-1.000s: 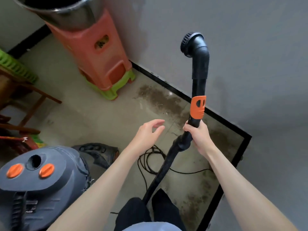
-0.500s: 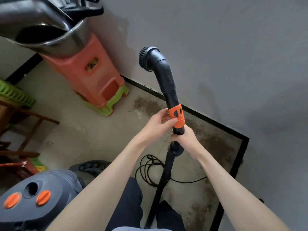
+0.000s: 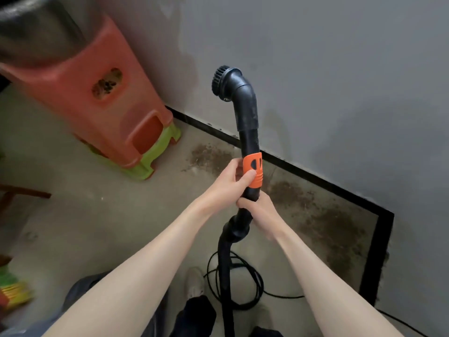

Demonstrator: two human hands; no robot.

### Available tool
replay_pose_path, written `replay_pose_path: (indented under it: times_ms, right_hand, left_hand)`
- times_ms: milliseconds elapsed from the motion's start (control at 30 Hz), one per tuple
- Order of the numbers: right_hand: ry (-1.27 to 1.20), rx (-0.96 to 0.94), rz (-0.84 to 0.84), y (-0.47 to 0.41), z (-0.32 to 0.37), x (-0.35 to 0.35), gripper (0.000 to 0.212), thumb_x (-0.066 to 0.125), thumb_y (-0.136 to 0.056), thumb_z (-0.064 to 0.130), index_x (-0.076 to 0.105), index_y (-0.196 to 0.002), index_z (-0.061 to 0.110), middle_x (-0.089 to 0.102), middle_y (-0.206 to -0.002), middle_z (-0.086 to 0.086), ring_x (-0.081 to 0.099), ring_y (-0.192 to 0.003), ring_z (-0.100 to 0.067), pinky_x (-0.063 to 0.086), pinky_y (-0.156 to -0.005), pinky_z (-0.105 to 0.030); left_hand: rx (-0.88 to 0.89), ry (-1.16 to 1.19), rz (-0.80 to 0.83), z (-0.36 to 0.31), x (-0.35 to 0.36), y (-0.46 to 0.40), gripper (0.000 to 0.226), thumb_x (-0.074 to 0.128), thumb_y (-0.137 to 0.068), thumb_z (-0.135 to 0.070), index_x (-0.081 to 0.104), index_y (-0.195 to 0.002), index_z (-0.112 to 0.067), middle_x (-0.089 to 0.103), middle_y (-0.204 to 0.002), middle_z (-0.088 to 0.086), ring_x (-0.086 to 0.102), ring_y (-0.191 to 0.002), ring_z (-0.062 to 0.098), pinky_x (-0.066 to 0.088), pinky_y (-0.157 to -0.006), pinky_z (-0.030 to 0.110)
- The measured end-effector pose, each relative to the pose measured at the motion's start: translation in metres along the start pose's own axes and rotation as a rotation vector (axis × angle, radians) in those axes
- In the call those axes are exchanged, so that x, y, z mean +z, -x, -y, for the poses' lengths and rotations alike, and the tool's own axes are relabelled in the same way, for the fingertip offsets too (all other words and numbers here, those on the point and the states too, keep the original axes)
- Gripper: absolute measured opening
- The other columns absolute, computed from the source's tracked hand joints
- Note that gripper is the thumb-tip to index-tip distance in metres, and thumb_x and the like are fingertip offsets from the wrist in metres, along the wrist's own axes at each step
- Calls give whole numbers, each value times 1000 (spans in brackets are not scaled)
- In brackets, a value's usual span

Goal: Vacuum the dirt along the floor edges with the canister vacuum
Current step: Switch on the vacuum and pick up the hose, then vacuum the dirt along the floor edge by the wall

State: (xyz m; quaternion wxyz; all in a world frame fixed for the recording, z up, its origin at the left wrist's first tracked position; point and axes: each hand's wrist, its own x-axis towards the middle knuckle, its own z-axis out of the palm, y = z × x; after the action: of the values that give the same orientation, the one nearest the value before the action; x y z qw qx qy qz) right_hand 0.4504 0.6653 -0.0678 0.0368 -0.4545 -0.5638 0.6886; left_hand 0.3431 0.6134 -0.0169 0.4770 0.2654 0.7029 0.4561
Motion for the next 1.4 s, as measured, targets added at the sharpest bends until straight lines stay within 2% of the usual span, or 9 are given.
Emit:
replay_pose_path:
  times_ms: [200,300,467,667,767,867,1033,1167,1400]
  right_hand:
    - [-222,32,-20,-91,-66,45,19,54,-84,-6,62,-93,9,58,-83,-10,52,-81,-23,39,-76,-39]
    - [-334,8,1,-135,-109,57,20,51,-86,-10,60,-92,7,54,-73,-4,49,-74,-19,37,-72,-35]
    - [-314,-56,2,-221,-189,65,23,51,-88,-10,59,-101,7,54,-81,-8,49,-80,-22,37,-74,-37]
    - [-453,-37,162,-301,-250,87,23,48,-94,-8,59,-107,6,57,-80,-5,52,-76,-16,41,-73,-31]
    - [-322,-38,188,-336,-265,102,22,48,-94,-7,57,-104,10,55,-75,-3,51,-72,-17,42,-76,-36]
    - [-135,-83,238,-364,-279,116,18,50,-94,-4,55,-98,13,49,-73,-6,49,-71,-21,42,-77,-41]
    - [181,-97,368,-386,-311,138,30,59,-93,16,48,-119,6,49,-79,-3,50,-71,-15,42,-67,-30]
    - [167,-87,384,-384,-323,151,29,63,-92,22,51,-116,10,53,-82,0,55,-68,-10,45,-63,-23]
    - [222,-20,586,-355,-376,166,21,72,-89,28,54,-98,20,63,-87,3,62,-74,-7,51,-69,-19]
  left_hand:
    - [-38,-29,-35,88,-21,-79,43,50,-98,-33,45,-137,-16,58,-124,-3,54,-112,9,40,-89,19]
    - [-44,-50,-34,139,-21,-118,39,53,-97,-27,51,-133,-12,63,-120,2,58,-108,12,45,-92,22]
    - [-49,30,-97,238,-17,-179,29,57,-95,-25,60,-121,-12,65,-97,-7,60,-81,-6,45,-70,3]
    - [-98,34,-163,327,-23,-239,33,58,-95,-26,59,-124,-11,66,-107,2,62,-91,9,48,-75,11]
    - [-96,16,-217,359,-44,-258,23,52,-98,-20,61,-118,-13,64,-100,2,60,-84,7,47,-65,6]
    - [-121,27,-291,391,-67,-271,28,48,-100,-23,61,-120,-8,64,-104,8,60,-94,20,47,-81,24]
    - [-173,262,-403,433,-88,-284,27,50,-99,-22,58,-115,-1,60,-96,8,59,-84,18,50,-75,26]
    - [-160,375,-452,456,-98,-284,29,49,-100,-23,54,-119,-1,62,-103,10,60,-92,19,50,-81,30]
    - [-137,1039,-549,484,-134,-265,24,38,-103,-21,55,-103,-4,61,-96,17,59,-79,22,52,-70,32]
